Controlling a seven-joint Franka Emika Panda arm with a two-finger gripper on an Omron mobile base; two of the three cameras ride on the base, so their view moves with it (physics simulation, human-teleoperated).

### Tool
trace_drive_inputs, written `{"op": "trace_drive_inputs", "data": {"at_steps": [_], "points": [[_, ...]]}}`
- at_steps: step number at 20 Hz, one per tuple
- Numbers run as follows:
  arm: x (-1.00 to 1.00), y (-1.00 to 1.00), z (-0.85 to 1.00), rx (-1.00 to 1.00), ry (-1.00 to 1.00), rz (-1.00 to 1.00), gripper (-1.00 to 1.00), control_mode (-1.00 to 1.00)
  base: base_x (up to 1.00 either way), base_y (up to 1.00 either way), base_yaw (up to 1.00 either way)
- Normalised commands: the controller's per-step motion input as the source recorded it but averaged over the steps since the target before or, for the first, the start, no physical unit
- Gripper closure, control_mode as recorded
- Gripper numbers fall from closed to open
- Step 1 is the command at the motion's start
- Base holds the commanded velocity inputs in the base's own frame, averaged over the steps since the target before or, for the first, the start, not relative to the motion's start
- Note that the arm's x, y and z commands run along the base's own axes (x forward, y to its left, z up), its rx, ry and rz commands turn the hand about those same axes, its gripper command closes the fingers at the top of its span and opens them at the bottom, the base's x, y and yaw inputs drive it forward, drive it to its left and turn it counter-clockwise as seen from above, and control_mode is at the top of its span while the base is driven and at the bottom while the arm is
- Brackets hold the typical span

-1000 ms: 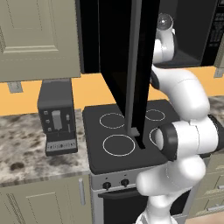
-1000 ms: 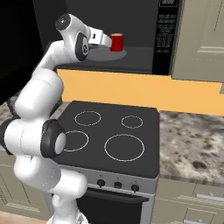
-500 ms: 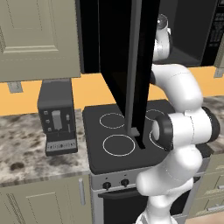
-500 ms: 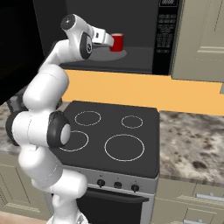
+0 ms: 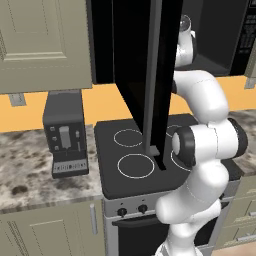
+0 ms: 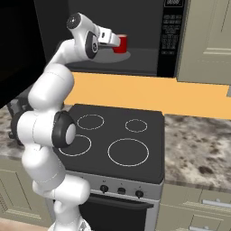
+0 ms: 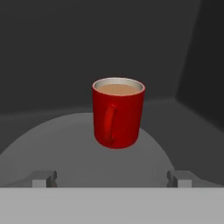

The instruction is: Pick the cup of tea, navigate to the dining table, and place it on the saucer.

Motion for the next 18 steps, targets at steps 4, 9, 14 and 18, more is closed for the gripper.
{"op": "trace_drive_inputs", "data": {"at_steps": [4,9,14,18], "points": [[0.02,-0.11,0.00,0.00,0.00,-0.01,-1.00,-1.00,0.00,0.00,0.00],[0.14,0.00,-0.05,0.00,0.00,0.00,-1.00,-1.00,0.00,0.00,0.00],[0.22,0.00,-0.08,0.00,0.00,0.00,-1.00,-1.00,0.00,0.00,0.00],[0.34,0.00,-0.04,0.00,0.00,0.00,-1.00,-1.00,0.00,0.00,0.00]]}}
